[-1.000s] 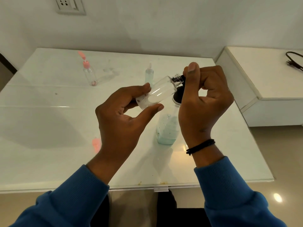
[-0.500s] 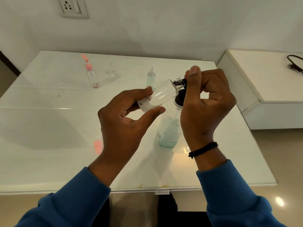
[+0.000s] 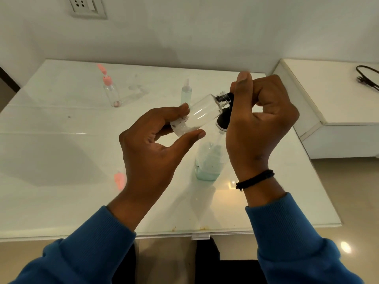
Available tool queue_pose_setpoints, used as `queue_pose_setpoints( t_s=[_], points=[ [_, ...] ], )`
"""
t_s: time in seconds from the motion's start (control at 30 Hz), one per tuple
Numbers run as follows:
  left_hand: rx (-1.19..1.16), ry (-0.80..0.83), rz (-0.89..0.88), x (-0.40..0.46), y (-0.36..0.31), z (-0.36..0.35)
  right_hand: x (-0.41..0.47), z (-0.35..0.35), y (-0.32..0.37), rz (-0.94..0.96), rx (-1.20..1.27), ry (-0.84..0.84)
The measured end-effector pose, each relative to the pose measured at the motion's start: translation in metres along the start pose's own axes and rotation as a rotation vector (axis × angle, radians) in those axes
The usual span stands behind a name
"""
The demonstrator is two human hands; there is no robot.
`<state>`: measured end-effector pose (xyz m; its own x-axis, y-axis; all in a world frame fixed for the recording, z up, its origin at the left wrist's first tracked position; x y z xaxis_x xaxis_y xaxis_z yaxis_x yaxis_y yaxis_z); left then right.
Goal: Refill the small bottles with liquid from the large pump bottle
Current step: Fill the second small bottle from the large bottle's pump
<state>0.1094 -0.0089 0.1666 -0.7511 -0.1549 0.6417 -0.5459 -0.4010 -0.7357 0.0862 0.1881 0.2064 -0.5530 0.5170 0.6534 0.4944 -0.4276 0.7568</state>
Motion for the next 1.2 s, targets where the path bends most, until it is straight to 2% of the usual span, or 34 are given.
queue_pose_setpoints(
  t_s=[1.2],
  points=[
    [0.017,0.002,-0.006,0.0005,0.0006,0.0003,-0.0065,0.0005,0.0005,-0.049,0.010,0.022]
  ],
)
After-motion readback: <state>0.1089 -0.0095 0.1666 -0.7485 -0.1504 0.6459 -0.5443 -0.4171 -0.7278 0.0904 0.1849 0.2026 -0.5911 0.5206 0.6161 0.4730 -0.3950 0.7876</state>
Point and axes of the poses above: each hand's wrist, its own x-axis towards the middle knuckle, its own z-axis out of the back of the hand, y = z × x, the point moved 8 cm from there along x, towards the middle knuckle, and after that the axes turned 7 degrees about -z, right-handed, at the moved point
